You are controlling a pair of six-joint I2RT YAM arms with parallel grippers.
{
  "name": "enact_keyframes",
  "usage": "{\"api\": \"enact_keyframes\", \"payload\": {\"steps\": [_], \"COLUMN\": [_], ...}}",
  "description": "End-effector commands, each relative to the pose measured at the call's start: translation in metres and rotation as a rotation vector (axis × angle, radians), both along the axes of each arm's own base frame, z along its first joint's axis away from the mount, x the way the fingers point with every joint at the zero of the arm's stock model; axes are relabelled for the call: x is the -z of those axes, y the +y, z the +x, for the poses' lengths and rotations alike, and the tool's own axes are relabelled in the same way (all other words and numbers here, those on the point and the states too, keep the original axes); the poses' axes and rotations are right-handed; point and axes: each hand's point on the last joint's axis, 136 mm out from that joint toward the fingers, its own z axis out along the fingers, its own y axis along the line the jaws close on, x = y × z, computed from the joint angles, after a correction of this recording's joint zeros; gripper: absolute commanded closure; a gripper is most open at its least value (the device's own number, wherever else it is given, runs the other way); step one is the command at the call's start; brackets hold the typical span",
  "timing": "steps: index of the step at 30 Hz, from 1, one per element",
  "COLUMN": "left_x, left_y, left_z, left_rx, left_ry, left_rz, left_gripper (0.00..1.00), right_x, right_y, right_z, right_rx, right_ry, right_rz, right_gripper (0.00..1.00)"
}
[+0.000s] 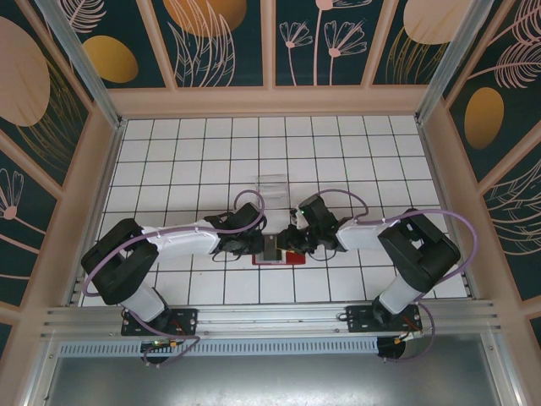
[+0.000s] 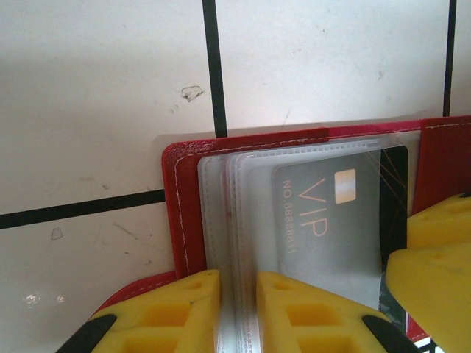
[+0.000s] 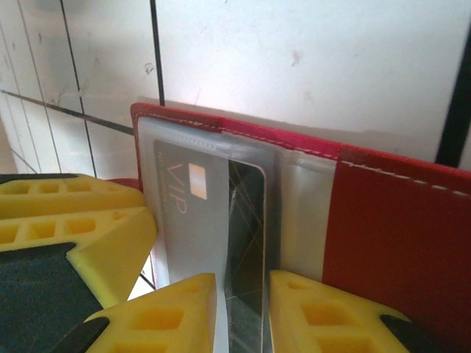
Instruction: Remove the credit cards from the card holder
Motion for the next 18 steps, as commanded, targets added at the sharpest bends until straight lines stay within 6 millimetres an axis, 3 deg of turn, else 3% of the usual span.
{"api": "enact_keyframes", "payload": {"steps": [1, 18], "left_x": [0.025, 0.028], "left_y": [0.018, 0.030], "left_z": [-0.015, -0.016], "left_rx": [0.009, -0.006], "left_ry": [0.060, 0.056], "left_rz": [0.092, 0.147], "left_gripper": [0.78, 0.79], "right_x": [0.004, 0.017], "right_y": [0.002, -0.014], "right_z": [-0.005, -0.007], "right_rx": [-0.023, 0.018], "right_ry": [0.016, 0.026], "right_rz": [0.044, 0.040], "right_gripper": [0.75, 0.93]}}
